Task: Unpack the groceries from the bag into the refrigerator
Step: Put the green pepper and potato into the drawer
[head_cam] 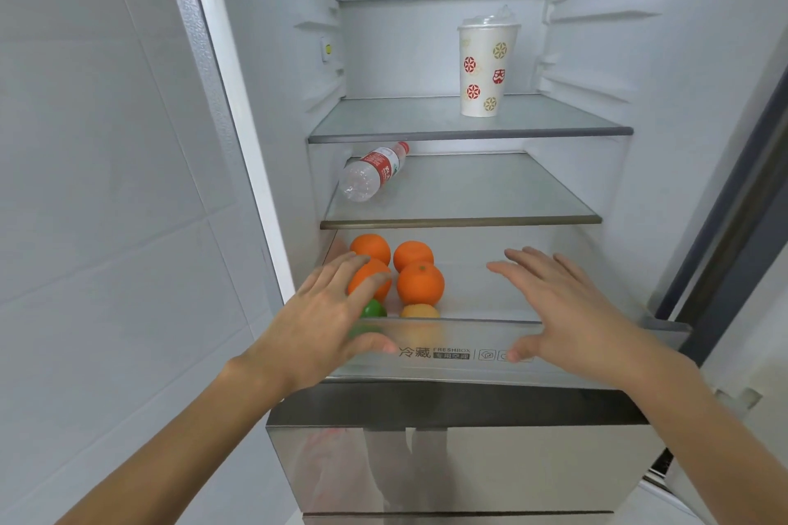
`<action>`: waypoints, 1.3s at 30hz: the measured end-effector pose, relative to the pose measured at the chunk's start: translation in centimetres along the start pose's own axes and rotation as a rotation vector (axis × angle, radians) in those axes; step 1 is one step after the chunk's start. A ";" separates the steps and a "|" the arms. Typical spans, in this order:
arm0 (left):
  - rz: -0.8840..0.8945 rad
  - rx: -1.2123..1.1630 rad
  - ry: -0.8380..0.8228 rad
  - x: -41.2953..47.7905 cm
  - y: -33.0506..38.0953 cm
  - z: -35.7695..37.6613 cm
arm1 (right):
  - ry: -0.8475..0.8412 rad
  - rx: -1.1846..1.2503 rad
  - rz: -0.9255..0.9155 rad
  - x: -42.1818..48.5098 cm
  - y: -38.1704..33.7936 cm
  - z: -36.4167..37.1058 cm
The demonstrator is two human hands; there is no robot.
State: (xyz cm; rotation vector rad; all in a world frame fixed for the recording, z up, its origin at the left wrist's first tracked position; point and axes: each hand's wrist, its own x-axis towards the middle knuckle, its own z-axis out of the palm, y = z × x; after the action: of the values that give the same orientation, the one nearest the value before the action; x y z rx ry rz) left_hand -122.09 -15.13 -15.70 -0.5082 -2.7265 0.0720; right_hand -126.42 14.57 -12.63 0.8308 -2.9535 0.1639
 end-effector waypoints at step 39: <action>-0.214 -0.004 0.151 12.1 -4.5 5.8 | 0.390 -0.083 0.243 11.8 2.7 5.0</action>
State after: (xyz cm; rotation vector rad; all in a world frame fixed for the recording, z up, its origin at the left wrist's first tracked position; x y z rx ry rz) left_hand -136.19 -14.94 -16.40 -0.2107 -2.6151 -0.0265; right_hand -138.07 10.14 -16.73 0.3737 -2.6568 0.1897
